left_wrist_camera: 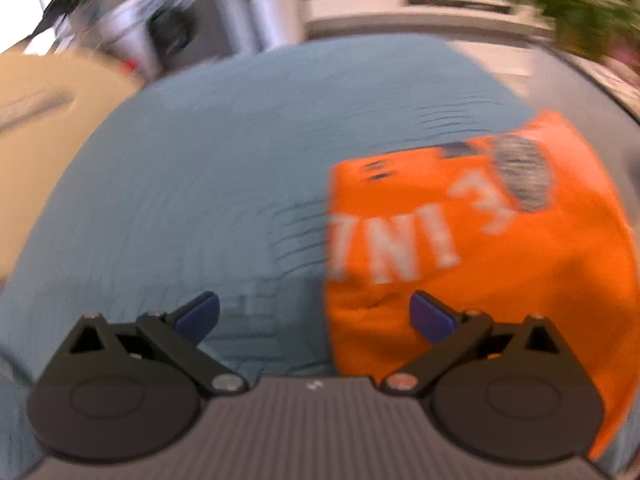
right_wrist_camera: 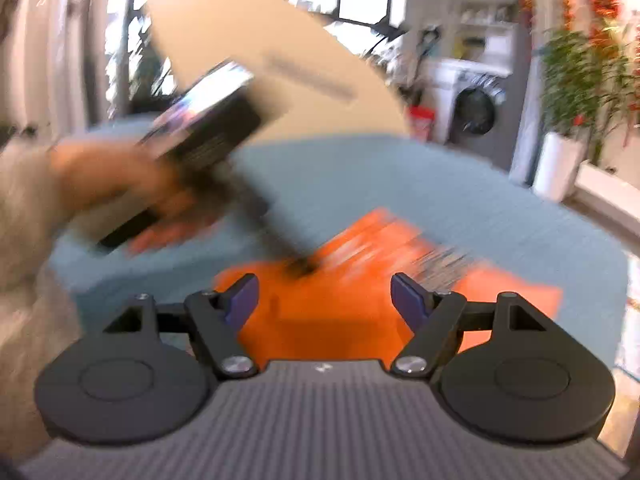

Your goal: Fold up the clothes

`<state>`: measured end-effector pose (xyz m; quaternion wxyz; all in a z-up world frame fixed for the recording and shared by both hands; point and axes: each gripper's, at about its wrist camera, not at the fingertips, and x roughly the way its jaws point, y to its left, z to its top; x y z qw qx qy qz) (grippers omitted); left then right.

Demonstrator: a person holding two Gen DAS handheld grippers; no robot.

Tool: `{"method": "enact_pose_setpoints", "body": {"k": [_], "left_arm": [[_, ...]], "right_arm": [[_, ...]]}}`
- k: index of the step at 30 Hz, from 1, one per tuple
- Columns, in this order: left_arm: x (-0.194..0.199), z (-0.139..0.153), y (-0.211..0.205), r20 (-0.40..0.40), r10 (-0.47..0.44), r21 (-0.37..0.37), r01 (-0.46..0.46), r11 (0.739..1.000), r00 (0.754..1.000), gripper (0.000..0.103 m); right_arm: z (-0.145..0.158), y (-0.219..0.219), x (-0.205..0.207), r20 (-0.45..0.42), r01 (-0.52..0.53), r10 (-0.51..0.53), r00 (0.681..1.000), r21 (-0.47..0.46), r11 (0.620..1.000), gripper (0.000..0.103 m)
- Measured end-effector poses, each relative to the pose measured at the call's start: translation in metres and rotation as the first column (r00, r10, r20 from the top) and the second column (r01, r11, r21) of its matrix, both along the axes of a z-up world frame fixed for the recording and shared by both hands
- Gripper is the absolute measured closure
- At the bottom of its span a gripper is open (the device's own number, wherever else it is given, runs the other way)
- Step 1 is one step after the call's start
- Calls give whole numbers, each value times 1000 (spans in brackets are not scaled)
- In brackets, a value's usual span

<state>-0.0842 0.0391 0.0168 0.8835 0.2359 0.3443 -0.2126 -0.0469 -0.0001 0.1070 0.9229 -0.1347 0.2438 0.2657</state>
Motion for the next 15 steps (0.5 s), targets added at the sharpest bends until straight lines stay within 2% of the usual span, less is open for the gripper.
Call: {"method": "enact_pose_setpoints", "body": {"k": [2,4,6,7,8,10,11,12,15], "left_arm": [[-12,-6,-12,84,-94,68,88,994,992,0],[-25,-12,-24,159,-187,144,165,976,969,0],[-29,-17,-33,136,-207,172,183,968,969,0],[-28,-16,-32,98,-213,165,195,967,972,0],[-27,-16,-29,41,-227,149,219,964,973,1],[-27,-22,-26,-58,-271,129,276,952,961,2],[-29,-24,-24,-79,-286,135,294,946,955,2],[-32,-30,-23,-107,-303,155,317,936,947,2],[-38,-38,-21,-100,-315,191,329,925,944,0]], "right_arm": [[1,-11,27,-61,-97,88,994,-169,981,28],[-2,-12,49,-169,-240,193,967,-336,911,28],[-10,-8,66,-278,-352,254,926,-401,846,21],[-18,-8,78,-338,-399,271,902,-408,821,18],[-24,-9,89,-389,-426,272,880,-395,814,18],[-33,-12,107,-464,-441,254,849,-358,823,13],[-39,-14,114,-483,-435,240,842,-346,831,0],[-42,-14,118,-484,-425,230,844,-345,837,0],[-38,-17,121,-472,-414,220,853,-359,836,0]]}}
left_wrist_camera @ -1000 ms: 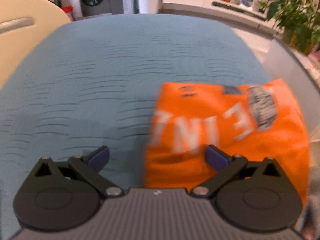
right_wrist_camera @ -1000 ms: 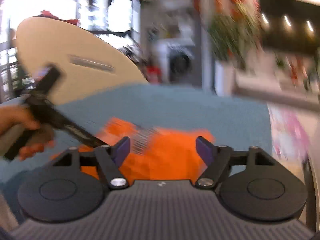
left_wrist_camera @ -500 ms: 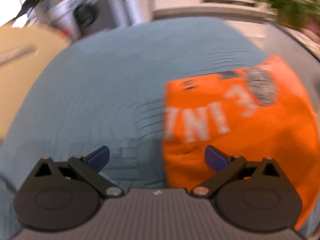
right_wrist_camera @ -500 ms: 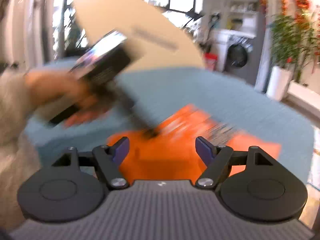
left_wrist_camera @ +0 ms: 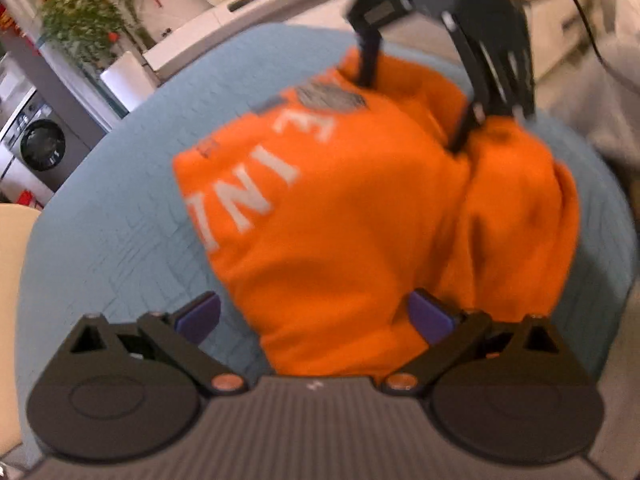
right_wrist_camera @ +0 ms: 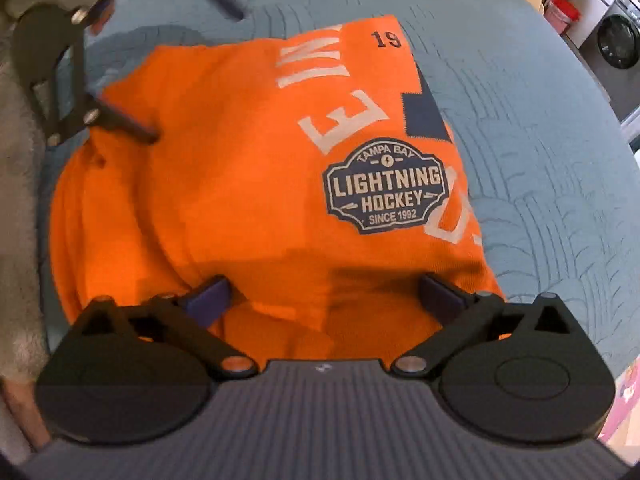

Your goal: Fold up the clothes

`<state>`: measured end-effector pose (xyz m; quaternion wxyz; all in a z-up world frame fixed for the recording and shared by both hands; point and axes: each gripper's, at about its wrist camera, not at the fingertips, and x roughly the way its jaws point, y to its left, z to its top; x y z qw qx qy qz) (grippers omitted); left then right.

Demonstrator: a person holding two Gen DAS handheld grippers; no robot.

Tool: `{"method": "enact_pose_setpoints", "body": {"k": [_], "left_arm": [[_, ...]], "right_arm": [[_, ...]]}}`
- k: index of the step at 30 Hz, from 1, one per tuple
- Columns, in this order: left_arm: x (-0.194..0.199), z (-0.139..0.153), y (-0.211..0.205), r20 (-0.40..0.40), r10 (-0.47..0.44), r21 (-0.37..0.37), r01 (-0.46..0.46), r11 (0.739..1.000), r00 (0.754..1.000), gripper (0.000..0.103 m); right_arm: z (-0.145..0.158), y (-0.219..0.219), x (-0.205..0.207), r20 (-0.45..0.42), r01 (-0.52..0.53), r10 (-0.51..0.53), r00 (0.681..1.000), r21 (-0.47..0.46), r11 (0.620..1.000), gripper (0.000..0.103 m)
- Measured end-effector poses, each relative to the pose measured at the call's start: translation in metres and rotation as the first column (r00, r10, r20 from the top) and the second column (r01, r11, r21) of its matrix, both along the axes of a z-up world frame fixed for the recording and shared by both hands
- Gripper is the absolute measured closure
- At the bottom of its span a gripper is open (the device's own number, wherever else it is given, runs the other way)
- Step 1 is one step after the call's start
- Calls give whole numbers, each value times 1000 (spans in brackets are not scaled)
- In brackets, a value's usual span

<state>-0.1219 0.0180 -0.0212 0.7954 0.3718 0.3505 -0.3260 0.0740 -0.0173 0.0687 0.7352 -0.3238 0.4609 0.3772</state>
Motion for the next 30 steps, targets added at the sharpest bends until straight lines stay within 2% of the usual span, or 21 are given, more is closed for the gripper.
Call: {"method": "enact_pose_setpoints", "body": {"k": [3,5,8,11,13,15,18,20,22,23,24,27,29,30], "left_arm": [[2,-2,-5,-7,-2,17,3,1000,1000,0],[3,-3,-7,-13,-3,18,3,1000,1000,0],[6,-2,-5,-30,6,7,-5,1000,1000,0],[8,5,-1,-45,16,-11,-17,1000,999,0],[8,9,3,-53,20,-11,-21,1000,998,1],[9,14,8,-53,21,-19,-22,1000,998,1],[10,25,16,-55,22,-64,-25,998,998,1],[9,33,21,-54,22,-98,-27,995,998,1],[7,39,24,-48,15,-113,-21,993,999,1],[5,40,25,-39,14,-115,-18,993,999,1],[3,40,25,-30,12,-116,-16,993,999,1],[7,40,23,13,76,-92,-74,993,997,1],[12,40,22,36,118,-94,-114,989,992,1],[15,42,24,58,149,-97,-143,985,987,1]], "right_arm": [[31,1,-4,48,2,-1,999,-18,1000,0],[49,7,-6,113,-18,16,993,21,1000,0],[71,32,-2,152,-79,63,986,98,992,0],[49,61,1,79,-177,174,982,28,984,0],[16,73,2,-22,-225,224,974,-35,974,0],[10,73,9,-62,-223,224,973,24,974,0],[24,61,13,-69,-196,200,977,50,979,0],[40,57,7,-19,-159,160,987,51,986,0],[62,43,-17,71,-135,129,989,84,987,0],[65,39,-25,88,-130,122,989,91,987,0],[65,35,-37,108,-129,120,987,80,988,0],[41,30,-76,197,-173,181,964,-54,983,0],[27,26,-92,268,-175,186,945,-64,982,0],[33,22,-95,283,-154,158,946,-38,987,0]]}}
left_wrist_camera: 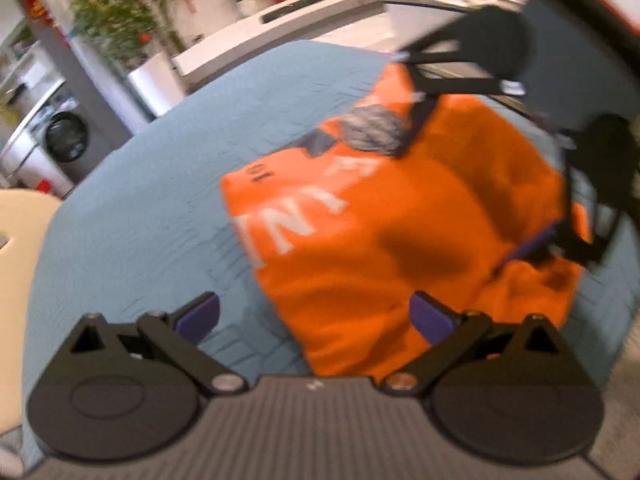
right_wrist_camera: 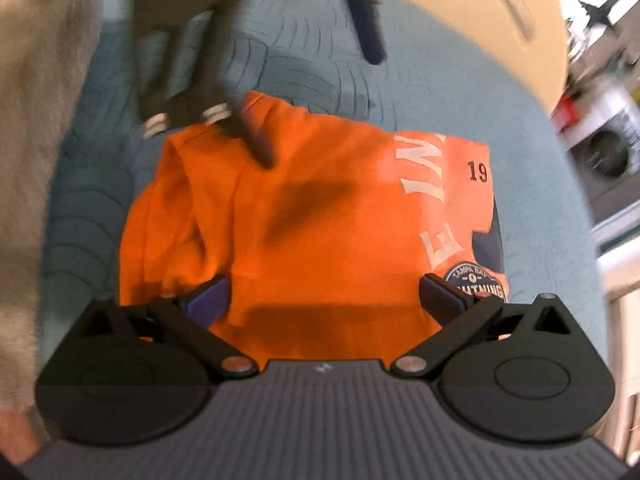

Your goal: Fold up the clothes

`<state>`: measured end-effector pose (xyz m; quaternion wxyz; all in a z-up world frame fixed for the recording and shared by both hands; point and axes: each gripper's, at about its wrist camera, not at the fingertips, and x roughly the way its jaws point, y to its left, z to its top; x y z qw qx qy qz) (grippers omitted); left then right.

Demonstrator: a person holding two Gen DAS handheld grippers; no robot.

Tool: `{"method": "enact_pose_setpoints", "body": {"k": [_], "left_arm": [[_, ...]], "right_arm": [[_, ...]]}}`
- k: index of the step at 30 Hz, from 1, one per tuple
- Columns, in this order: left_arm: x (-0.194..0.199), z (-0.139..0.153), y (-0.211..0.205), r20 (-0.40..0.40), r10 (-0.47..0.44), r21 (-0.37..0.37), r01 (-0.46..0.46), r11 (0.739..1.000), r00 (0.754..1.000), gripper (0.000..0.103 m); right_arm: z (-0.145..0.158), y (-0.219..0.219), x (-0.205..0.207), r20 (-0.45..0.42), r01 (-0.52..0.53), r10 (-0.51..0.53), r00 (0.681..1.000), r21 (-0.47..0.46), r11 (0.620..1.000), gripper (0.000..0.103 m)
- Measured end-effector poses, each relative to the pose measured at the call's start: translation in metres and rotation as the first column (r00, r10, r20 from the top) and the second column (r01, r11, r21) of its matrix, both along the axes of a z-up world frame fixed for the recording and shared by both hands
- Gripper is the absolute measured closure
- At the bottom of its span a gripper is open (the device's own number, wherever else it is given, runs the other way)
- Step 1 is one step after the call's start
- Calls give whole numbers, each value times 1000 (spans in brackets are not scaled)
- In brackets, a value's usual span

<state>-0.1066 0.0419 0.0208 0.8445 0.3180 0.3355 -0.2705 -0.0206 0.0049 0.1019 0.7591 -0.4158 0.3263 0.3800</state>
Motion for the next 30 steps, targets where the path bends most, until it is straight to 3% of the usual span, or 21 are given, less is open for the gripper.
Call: {"method": "enact_pose_setpoints", "body": {"k": [4,7,8,11,13,15,18,20,22,25,28,30], "left_arm": [[6,8,-1,41,44,-40,-42,998,998,1],[-1,11,-7,55,0,-97,6,995,999,0],[-7,8,-9,40,-39,-86,43,995,998,0],[-14,-15,-18,15,-108,19,107,994,994,0],[-14,-19,-17,24,-116,20,115,993,993,0],[-6,-18,-16,-27,-100,5,100,995,995,0],[0,-16,-11,-65,-84,-27,82,996,994,0],[-5,-7,-6,-20,-75,-44,74,996,997,1],[-7,1,-4,-4,-66,-61,66,996,998,1],[-9,1,-5,-72,-126,-76,121,990,989,1],[-18,-7,-9,-68,-179,-51,176,983,982,2],[-27,-7,-15,-36,-223,-52,221,974,974,2]], "right_arm": [[25,-25,-11,6,101,-103,995,134,986,0],[-3,-15,-27,11,91,-92,996,47,995,0],[-8,-10,-32,31,76,-78,997,46,996,0],[20,-31,-26,23,112,-115,993,121,986,0],[20,-31,-22,58,155,-166,984,158,975,0],[8,-48,-3,0,232,-234,972,122,965,0],[-5,-67,12,-139,303,-281,949,178,936,0],[15,-73,6,-130,305,-281,951,245,920,0],[32,-75,4,-105,313,-296,950,357,880,0],[48,-76,24,-93,388,-392,915,468,794,0],[41,-58,50,-40,427,-458,888,443,789,0],[15,-31,70,-27,427,-451,892,376,822,0]]}}
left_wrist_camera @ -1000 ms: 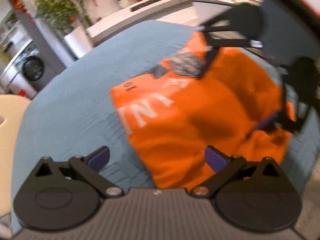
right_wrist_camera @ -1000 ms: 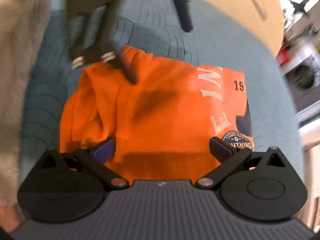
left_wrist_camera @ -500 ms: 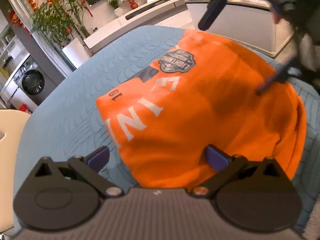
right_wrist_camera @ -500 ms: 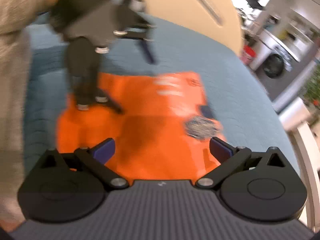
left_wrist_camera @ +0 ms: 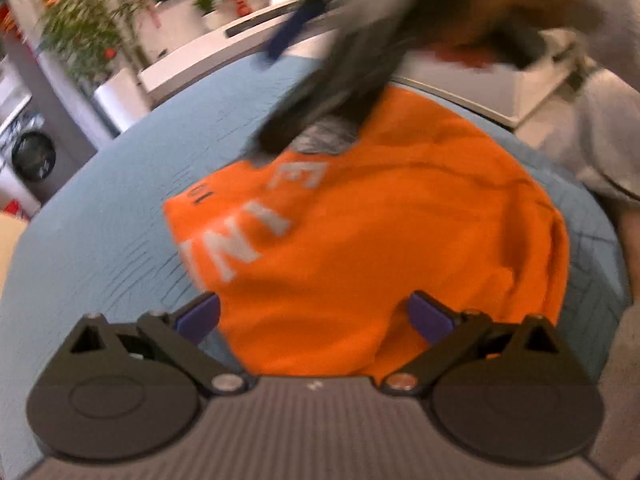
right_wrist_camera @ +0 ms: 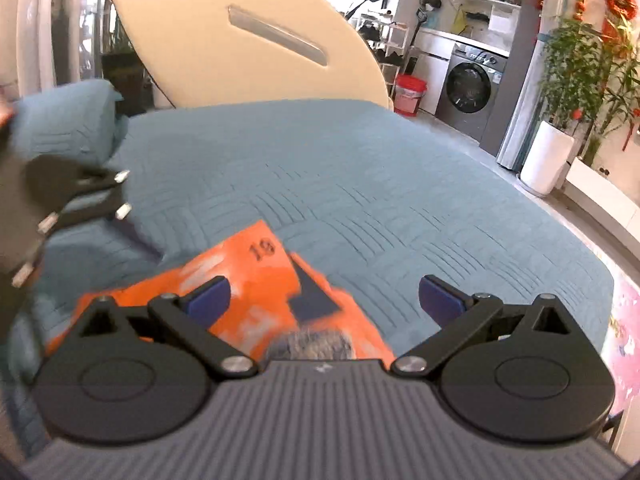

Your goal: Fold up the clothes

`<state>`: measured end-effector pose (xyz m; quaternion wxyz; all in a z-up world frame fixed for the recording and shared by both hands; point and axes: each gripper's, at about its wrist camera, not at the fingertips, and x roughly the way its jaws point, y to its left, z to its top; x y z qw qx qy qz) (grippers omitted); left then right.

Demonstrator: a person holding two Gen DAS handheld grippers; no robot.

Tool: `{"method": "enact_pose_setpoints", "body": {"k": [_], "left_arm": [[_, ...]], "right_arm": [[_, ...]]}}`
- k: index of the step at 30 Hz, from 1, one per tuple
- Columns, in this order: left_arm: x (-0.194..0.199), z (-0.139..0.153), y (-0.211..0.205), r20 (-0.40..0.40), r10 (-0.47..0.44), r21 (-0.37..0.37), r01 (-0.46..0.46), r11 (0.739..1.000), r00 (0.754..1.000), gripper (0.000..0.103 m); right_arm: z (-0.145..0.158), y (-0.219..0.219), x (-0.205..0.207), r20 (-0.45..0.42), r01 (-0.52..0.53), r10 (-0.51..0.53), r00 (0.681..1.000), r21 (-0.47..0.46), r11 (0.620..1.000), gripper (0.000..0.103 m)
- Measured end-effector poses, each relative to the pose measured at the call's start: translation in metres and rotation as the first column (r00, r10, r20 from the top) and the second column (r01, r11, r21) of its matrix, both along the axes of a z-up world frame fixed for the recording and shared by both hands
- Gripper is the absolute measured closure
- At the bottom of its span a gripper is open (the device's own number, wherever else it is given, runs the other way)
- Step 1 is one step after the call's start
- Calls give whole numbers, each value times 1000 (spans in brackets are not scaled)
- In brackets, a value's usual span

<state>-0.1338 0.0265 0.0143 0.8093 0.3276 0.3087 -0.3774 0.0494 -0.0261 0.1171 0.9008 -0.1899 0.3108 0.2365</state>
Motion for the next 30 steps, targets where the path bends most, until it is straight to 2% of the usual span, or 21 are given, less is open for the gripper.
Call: {"method": "enact_pose_setpoints", "body": {"k": [2,3,5,7,10,13,15,18,20,22,23,24,25,27,30], "left_arm": [[-4,0,-4,-13,-30,-11,30,1000,999,1],[-3,-6,-8,-36,-32,16,32,999,999,1],[6,-21,-9,-75,-12,33,15,999,997,1],[10,-20,-4,-107,-10,10,11,1000,994,1],[9,-9,4,-120,-29,-20,27,999,992,3],[12,-1,14,-82,-13,-48,9,999,997,3],[16,1,19,-55,21,-56,-24,998,998,3],[30,8,21,-13,126,-77,-127,989,992,2],[45,10,17,-2,232,-89,-231,969,973,0],[60,11,10,-53,295,-109,-299,948,954,0],[70,10,9,-118,341,-121,-354,927,933,0],[73,10,11,-142,356,-125,-373,919,924,0],[79,10,16,-202,385,-136,-415,900,901,0],[85,11,24,-258,407,-144,-451,881,876,0],[97,9,37,-360,449,-152,-526,837,818,0]], "right_arm": [[-35,25,29,-20,-1,-1,1000,-109,994,0],[-52,34,38,-32,-7,3,999,-148,989,0],[-83,58,68,-51,3,-10,999,-127,992,0],[-84,63,80,-56,12,-17,998,-96,995,0],[-69,70,54,2,34,-34,999,-72,997,0],[-51,72,15,98,54,-50,994,-36,998,0],[-49,69,-19,87,36,-34,996,-22,999,0],[-54,64,-71,33,-3,3,999,-19,1000,0],[-70,66,-96,-20,-38,37,999,-38,999,0],[-95,71,-109,-40,-69,66,997,-88,994,0],[-102,72,-112,-40,-75,72,997,-98,992,0],[-103,71,-112,-29,-72,70,997,-92,993,0],[-101,70,-111,-32,-70,68,997,-85,994,0],[-86,67,-108,-53,-71,68,996,-61,996,0],[-64,54,-96,-16,-71,70,997,-68,995,0]]}}
